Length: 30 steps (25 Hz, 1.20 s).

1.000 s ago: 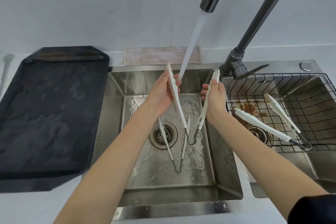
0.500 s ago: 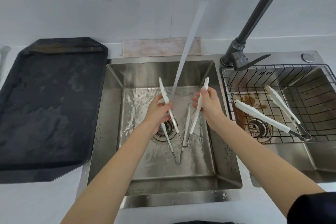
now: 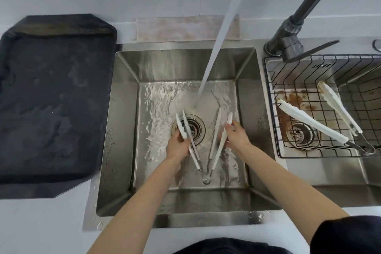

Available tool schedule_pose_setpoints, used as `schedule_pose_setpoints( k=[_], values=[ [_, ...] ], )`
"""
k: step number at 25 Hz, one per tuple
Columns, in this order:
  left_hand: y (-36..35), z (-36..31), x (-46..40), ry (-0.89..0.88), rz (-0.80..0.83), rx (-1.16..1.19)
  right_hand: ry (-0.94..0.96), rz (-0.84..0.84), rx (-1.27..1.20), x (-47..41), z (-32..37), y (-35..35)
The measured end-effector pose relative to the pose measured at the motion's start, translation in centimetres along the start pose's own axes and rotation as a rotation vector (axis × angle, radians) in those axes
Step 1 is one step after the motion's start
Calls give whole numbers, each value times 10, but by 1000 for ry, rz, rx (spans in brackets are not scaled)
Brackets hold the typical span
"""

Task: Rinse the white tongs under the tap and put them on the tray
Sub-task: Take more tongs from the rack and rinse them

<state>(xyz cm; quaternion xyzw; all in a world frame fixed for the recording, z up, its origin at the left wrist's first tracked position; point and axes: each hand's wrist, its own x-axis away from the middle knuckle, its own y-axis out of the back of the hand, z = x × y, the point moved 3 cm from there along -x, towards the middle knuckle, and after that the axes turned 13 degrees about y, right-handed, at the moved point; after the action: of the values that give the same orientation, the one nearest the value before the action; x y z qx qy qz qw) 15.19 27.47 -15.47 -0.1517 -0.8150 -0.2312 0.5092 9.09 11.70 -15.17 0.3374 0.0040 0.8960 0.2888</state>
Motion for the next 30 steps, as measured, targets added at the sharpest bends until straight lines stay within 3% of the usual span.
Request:
schedule_pose_setpoints(
  k=[9, 15, 20, 25, 30],
  values=[
    [-12, 22, -23, 153, -12, 62, -56, 19, 178, -14, -28, -13],
    [-17, 23, -29, 187, -1, 33, -78, 61, 397, -13, -27, -11],
    [-15, 27, -31, 191, 26, 33, -93, 89, 432, -14, -26, -14],
    [-6, 20, -17, 176, 77, -51, -116, 149, 468, -2, -20, -18],
    [0, 3, 1, 55, 39, -285, -28, 187, 533, 12, -8, -9]
  ],
)
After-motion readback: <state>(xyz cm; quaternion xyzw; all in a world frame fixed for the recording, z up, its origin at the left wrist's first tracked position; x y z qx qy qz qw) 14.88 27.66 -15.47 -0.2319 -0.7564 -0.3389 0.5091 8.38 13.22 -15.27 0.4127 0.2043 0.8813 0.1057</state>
